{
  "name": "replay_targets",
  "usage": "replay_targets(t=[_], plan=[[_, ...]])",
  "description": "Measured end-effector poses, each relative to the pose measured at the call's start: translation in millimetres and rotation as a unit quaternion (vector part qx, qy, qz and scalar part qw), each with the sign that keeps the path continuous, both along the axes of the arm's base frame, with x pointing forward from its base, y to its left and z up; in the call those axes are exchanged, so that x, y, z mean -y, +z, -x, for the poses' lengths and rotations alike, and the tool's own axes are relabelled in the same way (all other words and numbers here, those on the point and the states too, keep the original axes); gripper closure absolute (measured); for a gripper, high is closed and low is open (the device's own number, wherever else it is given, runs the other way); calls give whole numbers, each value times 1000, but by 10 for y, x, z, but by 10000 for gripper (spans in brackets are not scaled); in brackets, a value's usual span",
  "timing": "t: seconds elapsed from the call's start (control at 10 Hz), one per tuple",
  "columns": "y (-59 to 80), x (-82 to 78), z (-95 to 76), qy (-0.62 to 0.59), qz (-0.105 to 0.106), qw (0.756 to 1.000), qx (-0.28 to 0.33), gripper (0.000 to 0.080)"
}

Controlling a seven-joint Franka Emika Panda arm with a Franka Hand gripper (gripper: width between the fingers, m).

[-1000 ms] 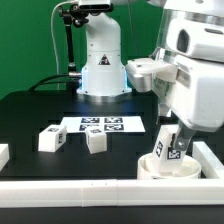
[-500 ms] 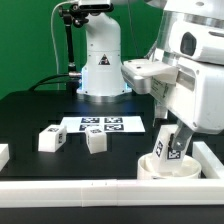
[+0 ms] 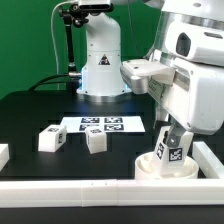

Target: Assemble stool

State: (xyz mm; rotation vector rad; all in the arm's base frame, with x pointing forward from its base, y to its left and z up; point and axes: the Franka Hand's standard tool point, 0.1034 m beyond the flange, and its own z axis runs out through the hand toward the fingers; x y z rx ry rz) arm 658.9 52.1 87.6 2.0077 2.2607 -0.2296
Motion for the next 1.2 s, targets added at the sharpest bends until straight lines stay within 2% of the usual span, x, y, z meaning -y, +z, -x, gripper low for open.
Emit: replay_targets(t=[0.3,0.8,1.0,1.2], plan=[[-3,92,43,-153,4,988,-3,462],[-7,116,62,-298,14,954,19,461],[-12,118,71,-374,20,926,33,461],[-16,144,80,-437,12,899,35,461]])
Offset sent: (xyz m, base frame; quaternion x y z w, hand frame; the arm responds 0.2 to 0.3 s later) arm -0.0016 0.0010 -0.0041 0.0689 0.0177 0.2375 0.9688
